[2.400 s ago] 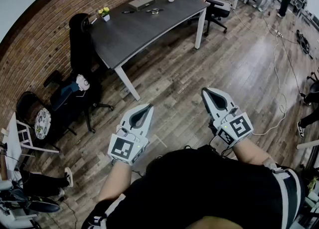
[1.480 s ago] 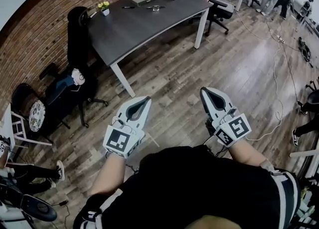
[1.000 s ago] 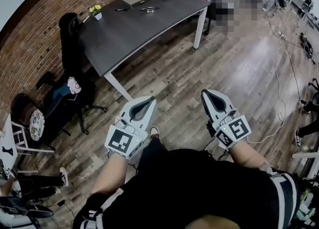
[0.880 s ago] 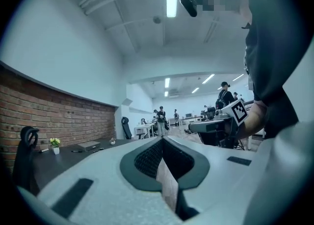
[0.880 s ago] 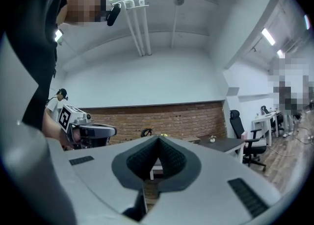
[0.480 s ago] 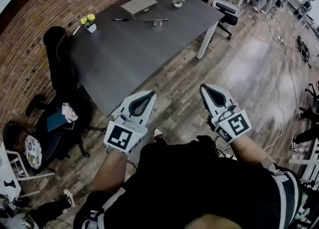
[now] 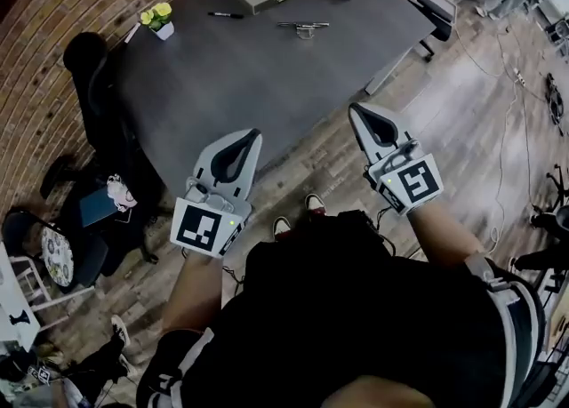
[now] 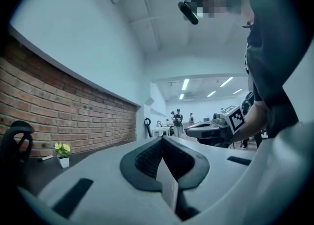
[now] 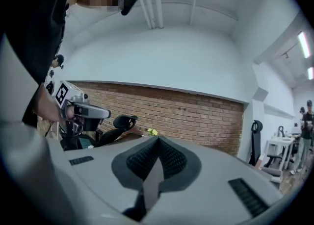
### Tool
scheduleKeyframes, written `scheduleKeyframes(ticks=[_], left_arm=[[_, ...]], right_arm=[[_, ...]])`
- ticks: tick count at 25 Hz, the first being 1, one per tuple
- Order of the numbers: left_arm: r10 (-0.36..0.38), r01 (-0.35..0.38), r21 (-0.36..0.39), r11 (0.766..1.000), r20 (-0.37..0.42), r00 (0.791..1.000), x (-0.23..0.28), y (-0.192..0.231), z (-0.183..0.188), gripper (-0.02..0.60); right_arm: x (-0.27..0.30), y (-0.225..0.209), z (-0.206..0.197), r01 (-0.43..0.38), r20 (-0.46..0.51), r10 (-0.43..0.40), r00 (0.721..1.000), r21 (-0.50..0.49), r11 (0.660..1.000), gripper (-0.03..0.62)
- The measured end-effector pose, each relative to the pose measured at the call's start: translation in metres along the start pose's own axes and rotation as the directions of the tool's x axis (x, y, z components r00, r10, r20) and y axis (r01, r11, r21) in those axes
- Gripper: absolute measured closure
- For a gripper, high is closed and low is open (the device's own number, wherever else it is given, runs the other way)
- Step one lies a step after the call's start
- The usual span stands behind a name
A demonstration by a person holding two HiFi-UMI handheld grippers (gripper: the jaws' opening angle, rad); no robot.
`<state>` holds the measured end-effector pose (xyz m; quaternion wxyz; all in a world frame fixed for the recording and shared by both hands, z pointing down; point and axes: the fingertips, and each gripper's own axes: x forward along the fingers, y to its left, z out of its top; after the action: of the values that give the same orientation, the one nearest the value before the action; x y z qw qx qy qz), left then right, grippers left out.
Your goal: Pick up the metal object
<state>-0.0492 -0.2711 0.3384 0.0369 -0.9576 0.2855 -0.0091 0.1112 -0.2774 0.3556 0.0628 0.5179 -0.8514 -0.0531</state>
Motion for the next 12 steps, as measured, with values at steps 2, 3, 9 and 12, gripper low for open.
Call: scheduleKeyframes(ticks=[2,3,9,12], left_arm=[[0.04,-0.04,-0.004,0.999,-0.011,0.999,0.007,0.012,-0.002,0.575],[0.057,-0.057,-0.003,0.998,-0.019,0.998,0.01,0.018,-0.003,0.575],[0.142,-0.142,-0.013,0.99,-0.043,0.989,0.028,0.038,-0.001,0.575],[0.168,-0.169,-0.019,0.985,-0.072,0.983,0.037,0.042,-0.009,0.574]], right_arm=[[0.026,-0.02,-0.007,-0.029,-0.013,0.028,1.0,-0.069,0.997,0.597],[0.039,-0.031,-0.012,-0.047,-0.025,0.044,0.999,-0.117,0.992,0.596],[0.128,-0.091,-0.058,-0.189,-0.145,0.166,0.975,-0.161,0.969,0.431],[0.177,-0.119,-0.09,-0.22,-0.222,0.181,0.958,-0.167,0.961,0.374]])
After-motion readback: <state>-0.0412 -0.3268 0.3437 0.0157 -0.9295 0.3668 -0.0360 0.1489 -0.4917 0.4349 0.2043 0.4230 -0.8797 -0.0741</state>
